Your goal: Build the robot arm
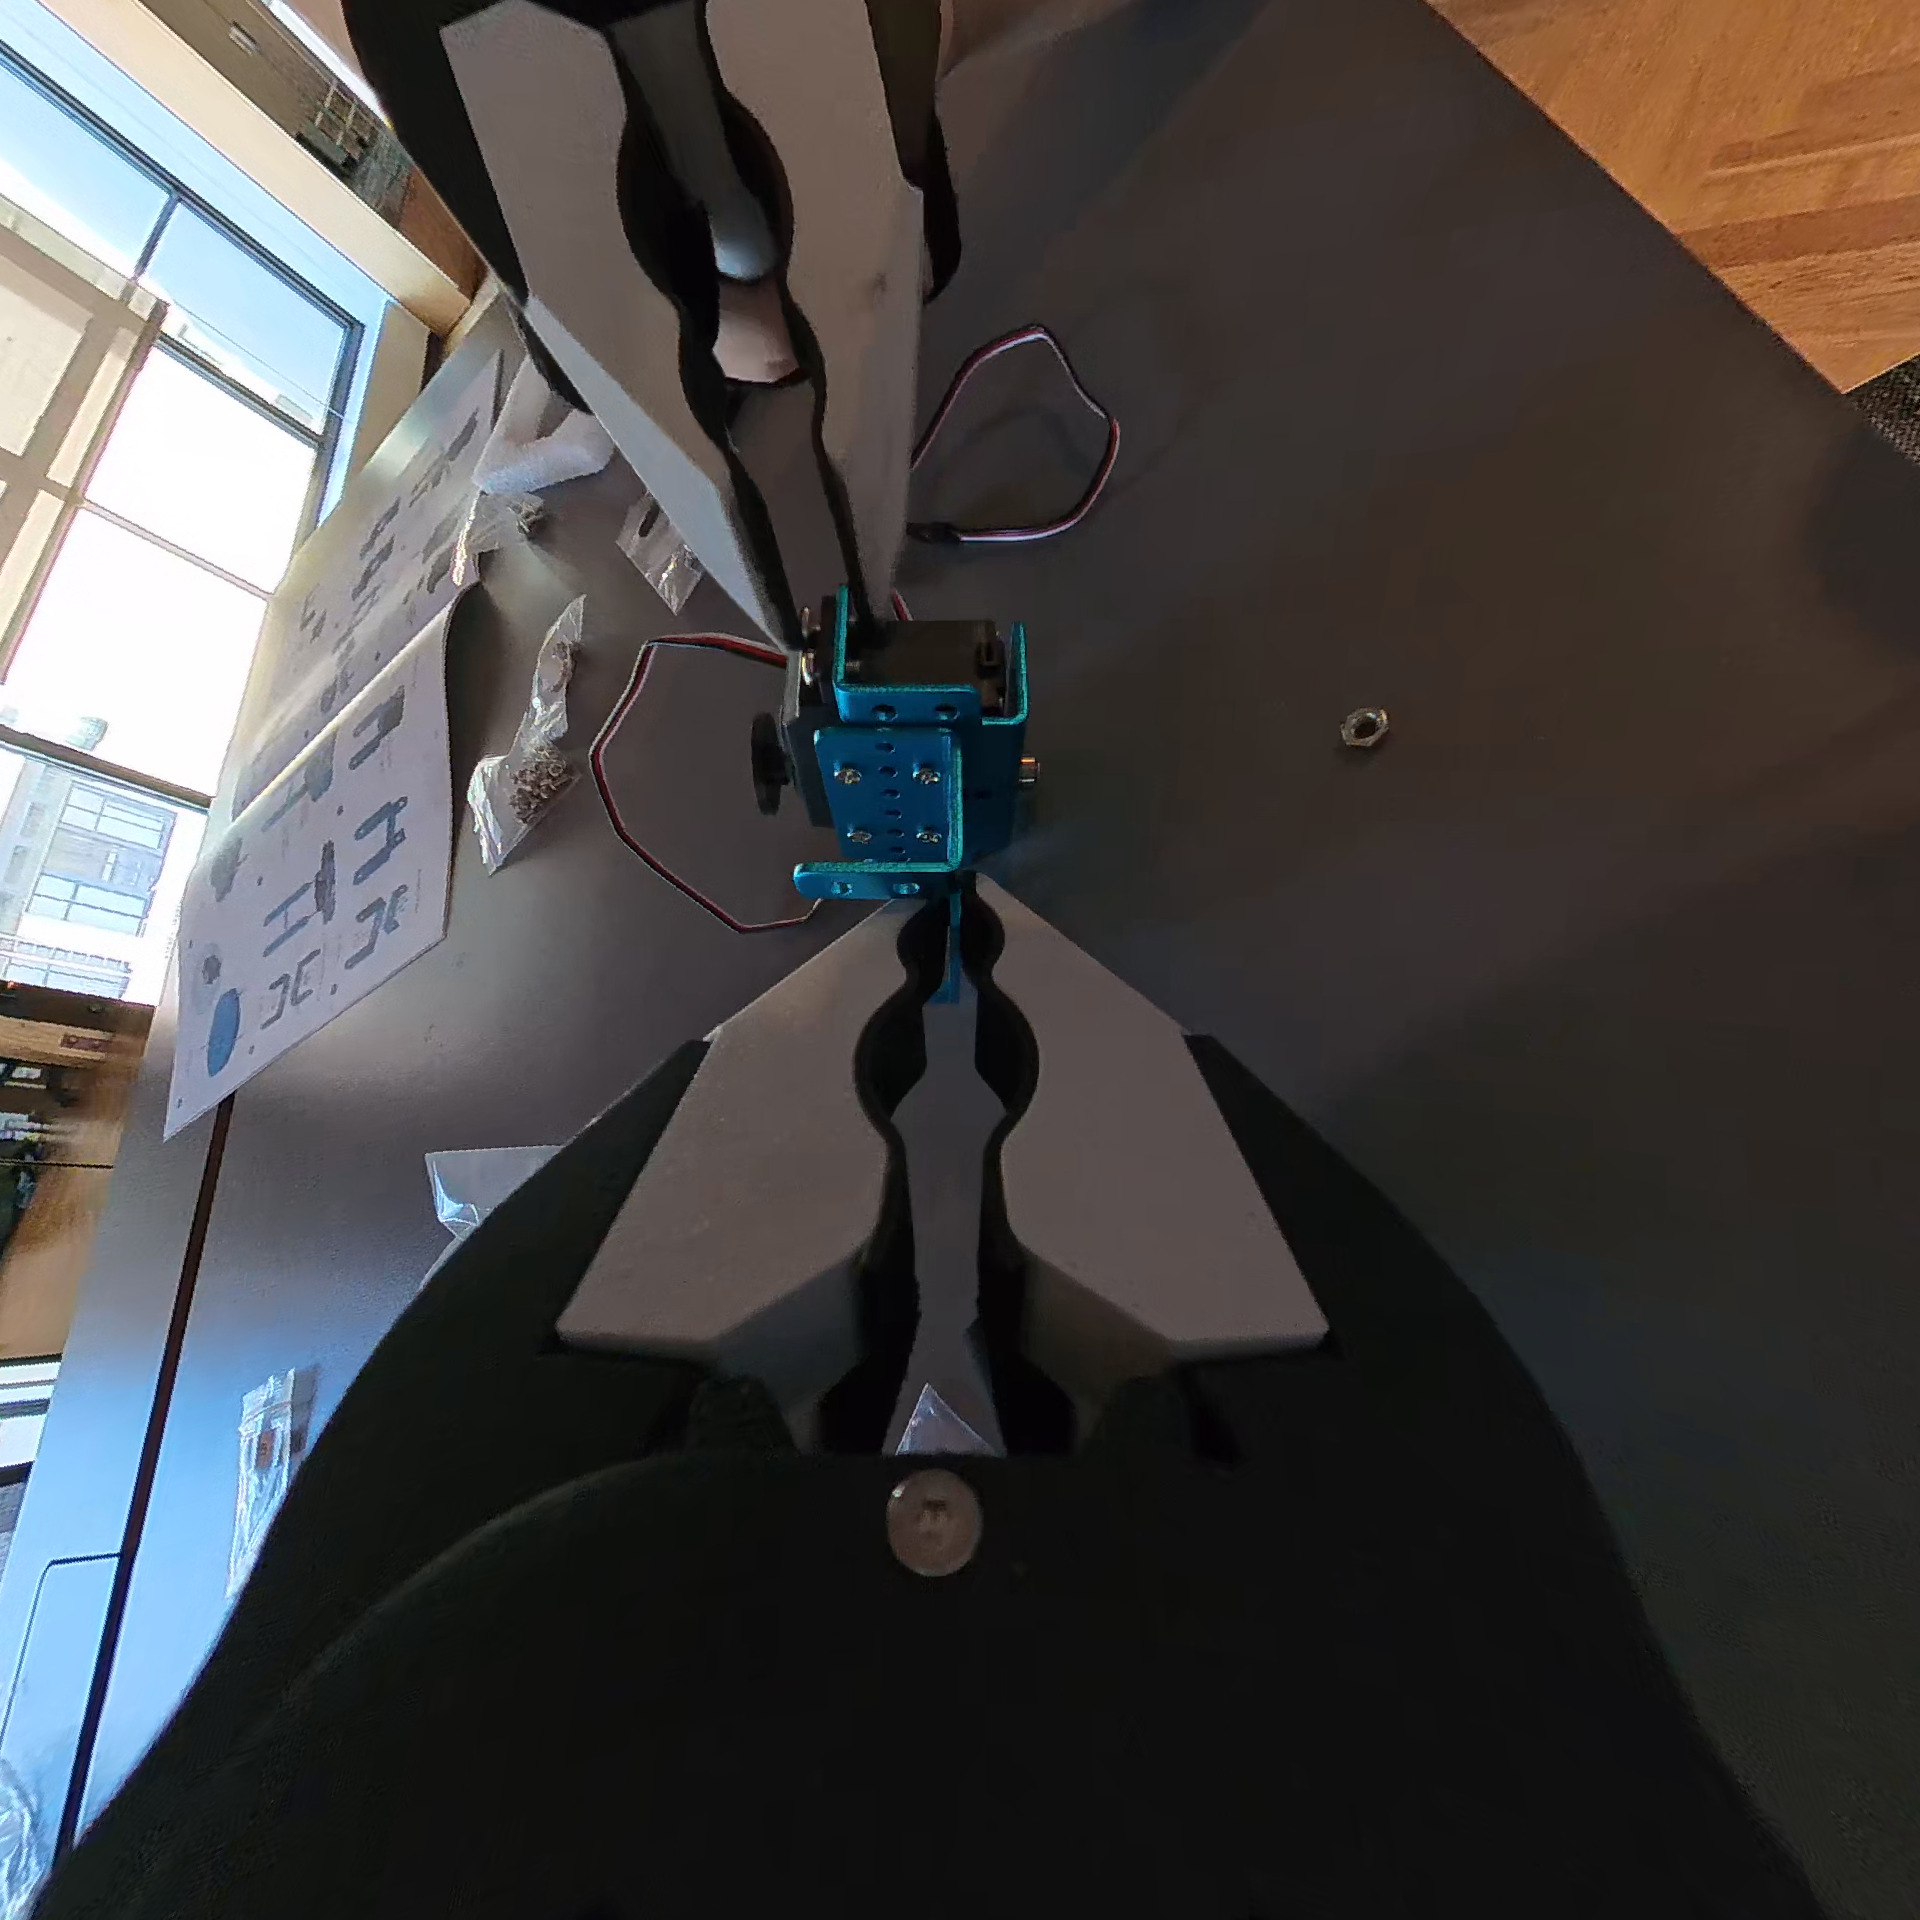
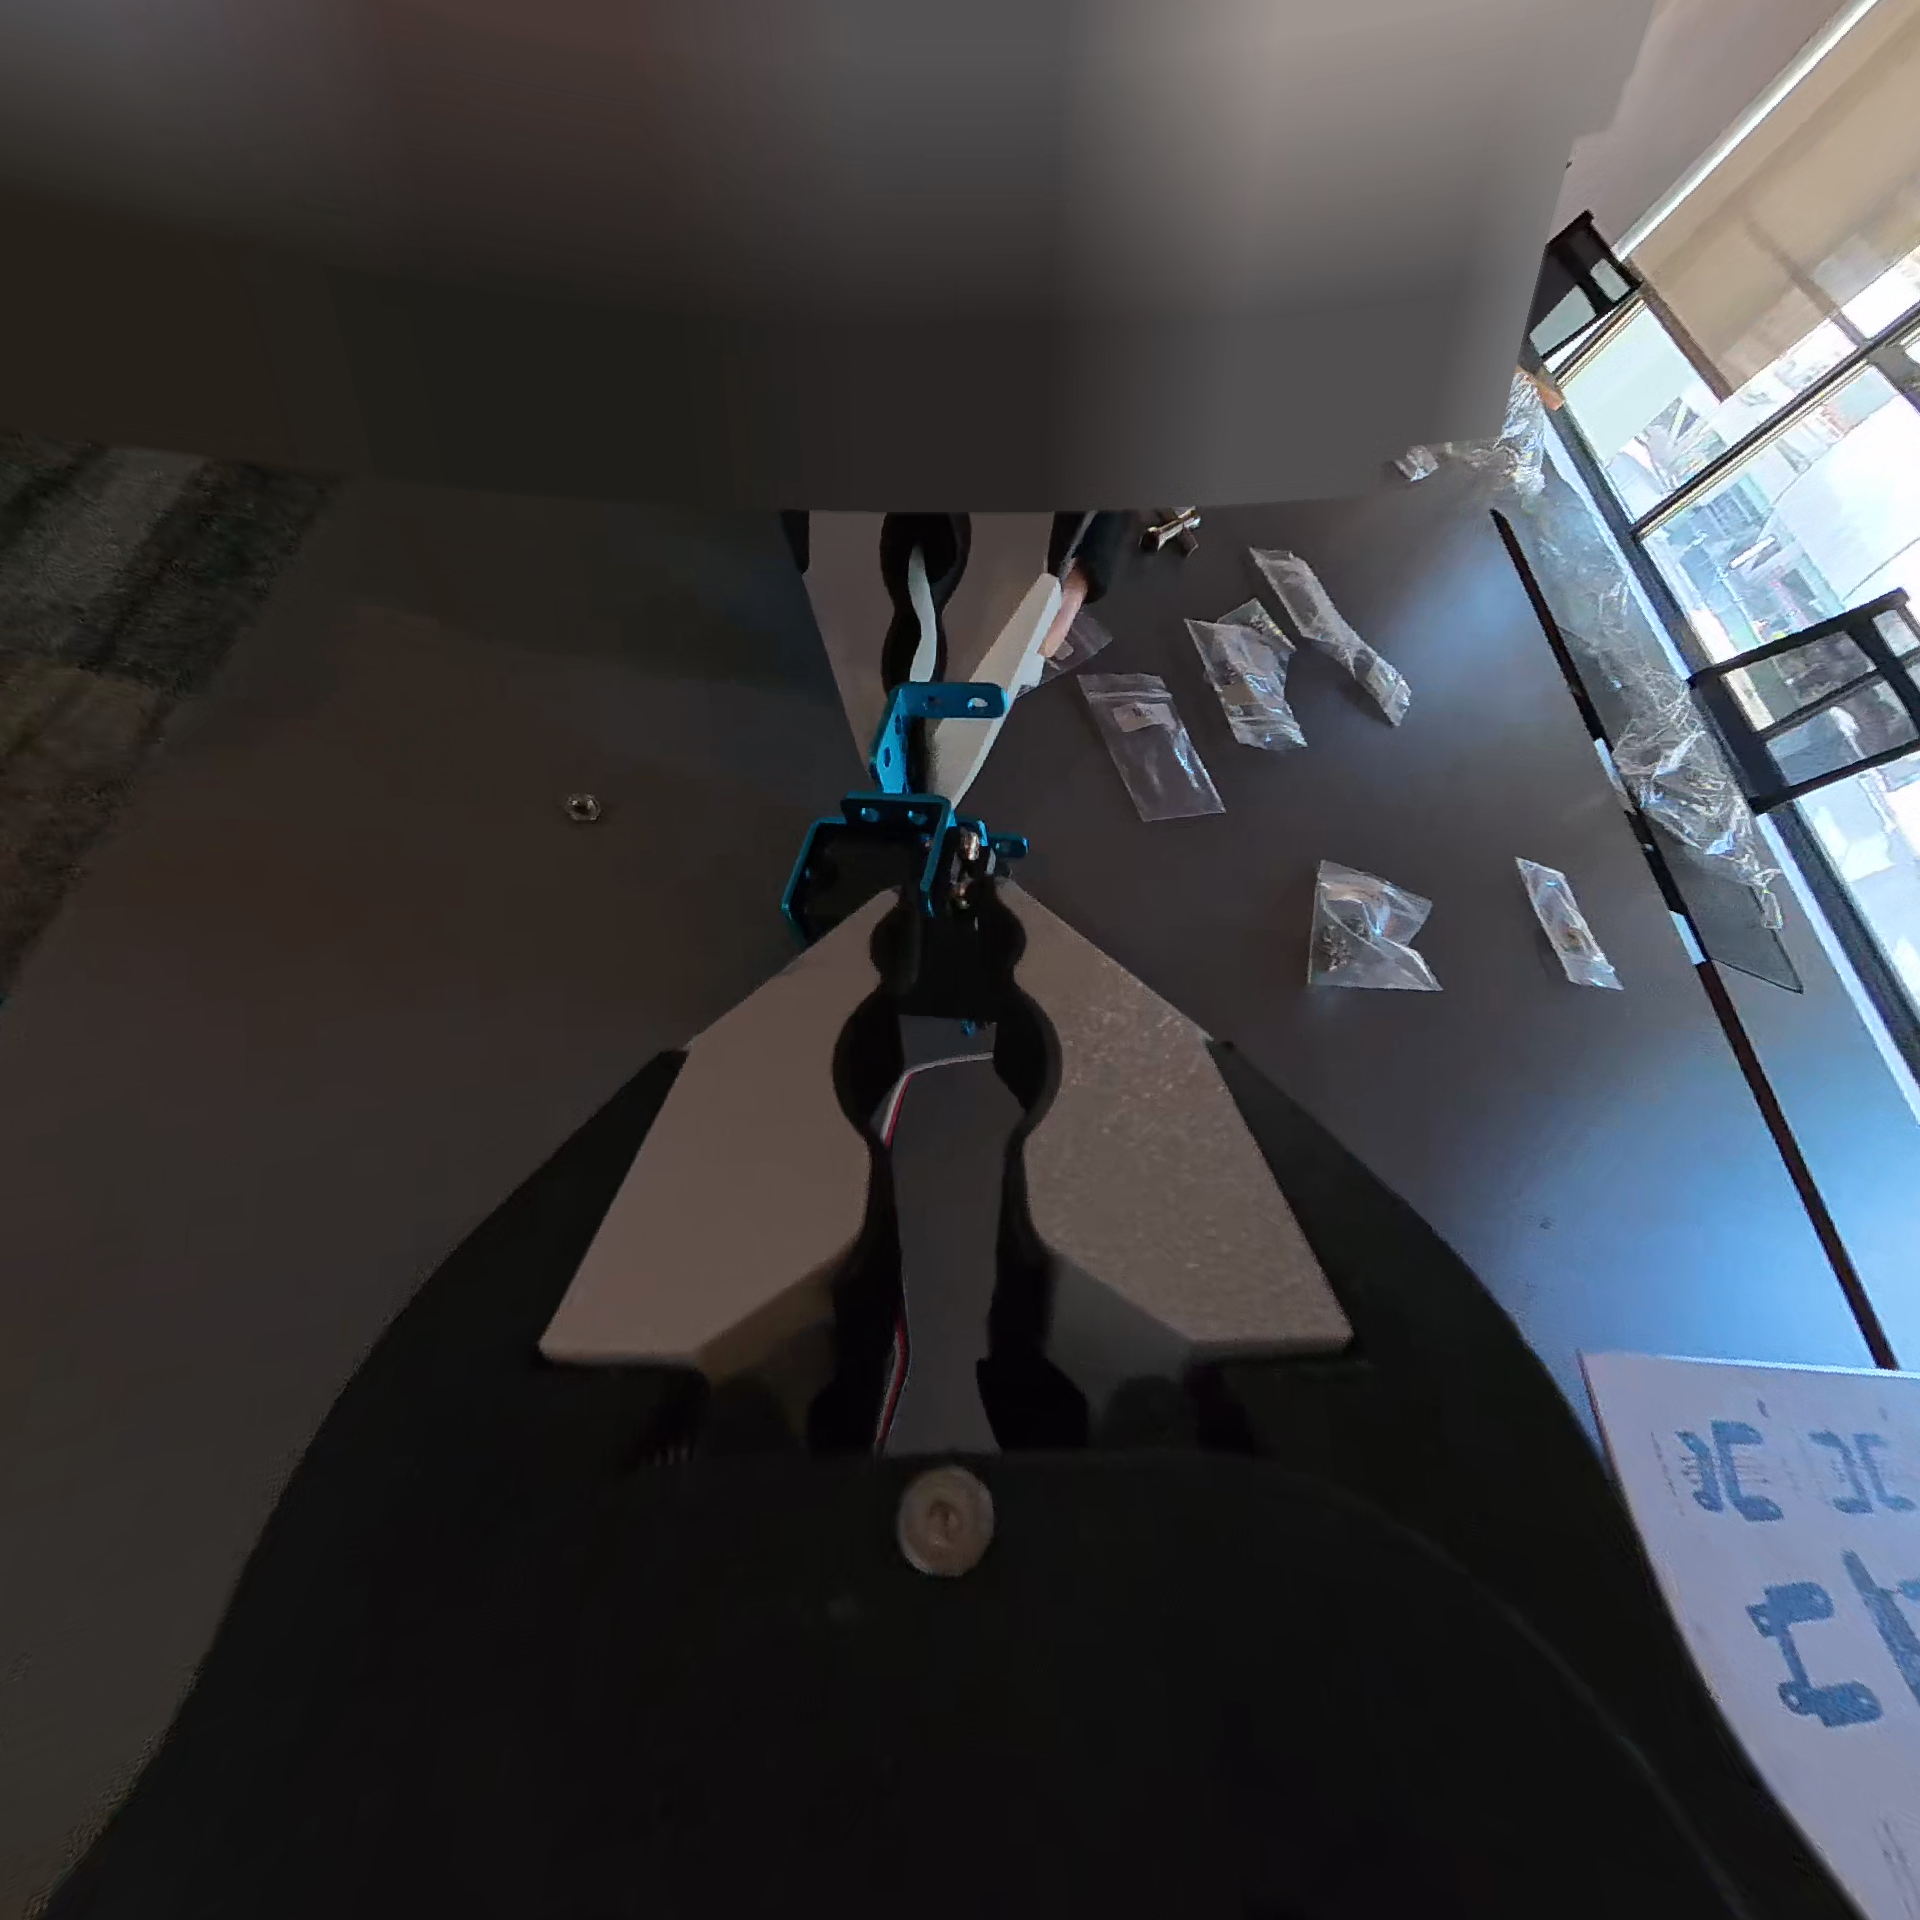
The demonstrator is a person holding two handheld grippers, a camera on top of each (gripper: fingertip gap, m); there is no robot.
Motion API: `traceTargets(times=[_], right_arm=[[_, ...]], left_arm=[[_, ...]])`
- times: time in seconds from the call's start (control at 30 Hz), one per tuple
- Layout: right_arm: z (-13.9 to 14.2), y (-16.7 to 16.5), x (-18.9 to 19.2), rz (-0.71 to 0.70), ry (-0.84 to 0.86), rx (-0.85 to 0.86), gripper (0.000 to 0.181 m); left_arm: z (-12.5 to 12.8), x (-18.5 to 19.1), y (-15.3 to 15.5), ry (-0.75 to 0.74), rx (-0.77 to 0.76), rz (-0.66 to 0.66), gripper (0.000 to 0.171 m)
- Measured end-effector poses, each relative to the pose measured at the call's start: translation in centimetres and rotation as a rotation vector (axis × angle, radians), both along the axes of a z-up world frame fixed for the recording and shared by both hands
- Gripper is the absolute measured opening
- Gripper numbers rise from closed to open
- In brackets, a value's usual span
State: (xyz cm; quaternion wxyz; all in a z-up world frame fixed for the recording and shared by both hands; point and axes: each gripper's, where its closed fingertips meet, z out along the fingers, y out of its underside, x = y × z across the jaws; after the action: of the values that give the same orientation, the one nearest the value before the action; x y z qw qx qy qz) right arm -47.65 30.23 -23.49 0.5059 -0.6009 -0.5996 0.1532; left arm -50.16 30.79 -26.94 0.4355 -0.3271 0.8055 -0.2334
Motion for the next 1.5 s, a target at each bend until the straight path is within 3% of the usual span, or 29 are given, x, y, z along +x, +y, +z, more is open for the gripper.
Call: traceTargets(times=[0.77,0.9,1.37,1.5], right_arm=[[0.09,-0.56,-0.24,0.057,0.072,-0.096,0.009],[-0.27,-0.40,-0.49,0.048,0.062,-0.100,0.024],[0.03,-0.51,-1.00,0.037,-0.010,0.107,0.011],[0.01,-0.52,-0.99,0.024,-0.015,0.098,0.011]], left_arm=[[-0.04,0.00,-0.24,0.002,-0.020,-0.015,0.002],[-0.03,0.01,-0.24,0.001,-0.021,-0.014,0.001],[-0.05,0.02,-0.49,-0.005,0.006,-0.030,0.002],[-0.08,0.05,-0.46,0.002,-0.015,-0.023,0.002]])
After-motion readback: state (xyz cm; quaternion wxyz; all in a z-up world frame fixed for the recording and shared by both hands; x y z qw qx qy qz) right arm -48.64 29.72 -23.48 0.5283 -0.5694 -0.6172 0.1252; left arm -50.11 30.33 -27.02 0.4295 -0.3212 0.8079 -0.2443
